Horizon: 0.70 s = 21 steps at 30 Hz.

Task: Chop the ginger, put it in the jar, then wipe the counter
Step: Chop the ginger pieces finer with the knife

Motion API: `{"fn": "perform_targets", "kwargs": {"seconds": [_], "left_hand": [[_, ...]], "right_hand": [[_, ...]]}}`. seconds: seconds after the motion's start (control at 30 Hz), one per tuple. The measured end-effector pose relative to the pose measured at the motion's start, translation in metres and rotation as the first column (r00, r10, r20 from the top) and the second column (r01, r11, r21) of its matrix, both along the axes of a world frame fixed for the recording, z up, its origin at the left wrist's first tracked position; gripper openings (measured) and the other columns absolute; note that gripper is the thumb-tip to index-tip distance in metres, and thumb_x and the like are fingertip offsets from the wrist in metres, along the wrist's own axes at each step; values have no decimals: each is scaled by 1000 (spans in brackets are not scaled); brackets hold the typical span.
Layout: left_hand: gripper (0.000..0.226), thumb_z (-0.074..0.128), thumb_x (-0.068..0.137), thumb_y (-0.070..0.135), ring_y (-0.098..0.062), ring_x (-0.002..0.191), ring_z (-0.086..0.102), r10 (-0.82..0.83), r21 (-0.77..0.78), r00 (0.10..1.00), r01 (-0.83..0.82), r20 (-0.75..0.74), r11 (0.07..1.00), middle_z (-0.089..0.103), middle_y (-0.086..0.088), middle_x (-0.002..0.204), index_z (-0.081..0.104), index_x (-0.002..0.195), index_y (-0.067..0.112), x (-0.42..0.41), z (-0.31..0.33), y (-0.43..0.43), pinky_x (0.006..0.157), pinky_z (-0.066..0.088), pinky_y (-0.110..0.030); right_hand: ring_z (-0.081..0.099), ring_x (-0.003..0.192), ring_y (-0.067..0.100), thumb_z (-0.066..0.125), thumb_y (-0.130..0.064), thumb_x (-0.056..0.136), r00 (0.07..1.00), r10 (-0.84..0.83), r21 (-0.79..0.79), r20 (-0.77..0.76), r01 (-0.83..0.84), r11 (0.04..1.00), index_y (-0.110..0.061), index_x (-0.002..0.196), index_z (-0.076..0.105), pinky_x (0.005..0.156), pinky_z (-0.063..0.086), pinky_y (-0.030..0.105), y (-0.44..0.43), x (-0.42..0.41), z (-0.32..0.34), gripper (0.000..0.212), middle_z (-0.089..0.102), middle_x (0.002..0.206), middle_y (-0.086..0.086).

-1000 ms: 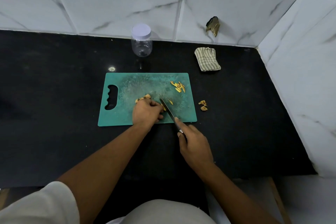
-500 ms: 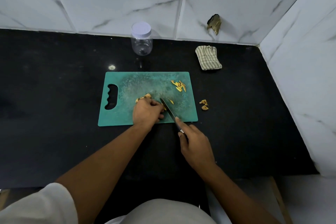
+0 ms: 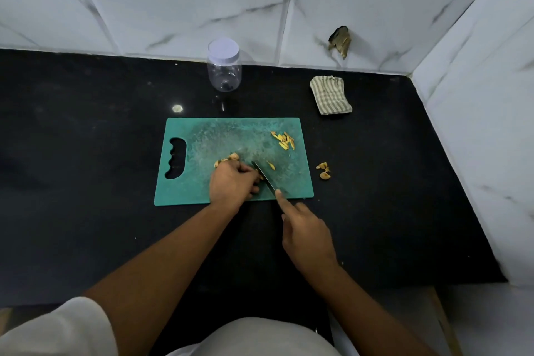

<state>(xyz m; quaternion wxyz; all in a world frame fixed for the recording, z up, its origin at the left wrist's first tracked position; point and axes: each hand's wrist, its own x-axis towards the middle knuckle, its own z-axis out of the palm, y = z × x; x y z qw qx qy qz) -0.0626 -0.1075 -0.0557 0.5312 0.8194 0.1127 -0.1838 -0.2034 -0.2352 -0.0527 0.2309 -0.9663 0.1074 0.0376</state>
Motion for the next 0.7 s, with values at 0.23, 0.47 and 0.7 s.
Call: {"fn": "perform_targets", "kwargs": {"seconds": [0.23,0.47,0.7], "left_hand": [[11,74,89,20,-15,62,74,-1,-15,1000,1,-16,1000,76,2,71,72,80,14,-1,5,0,50,56,-25],[15,76,89,20,-18,62,74,0,-43,999,-2,-47,999,76,-3,69,70,81,9,0,5,2,60,64,-35],[19,74,92,21,-17,60,72,-91,-60,990,85,-107,995,77,-9,77,72,84,4,4,7,9,62,61,-34]], "right_hand": [[64,98,33,42,-20,107,998,-19,-65,-64,14,998,-39,162,21,80,51,45,-6,18,6,63,58,120,5],[65,104,21,54,-19,102,992,-114,194,61,100,976,-37,155,42,90,55,43,-18,19,3,57,68,116,3],[63,102,11,57,-17,102,989,-117,253,88,91,963,-38,153,47,87,54,33,-22,13,15,56,67,113,-5]]}}
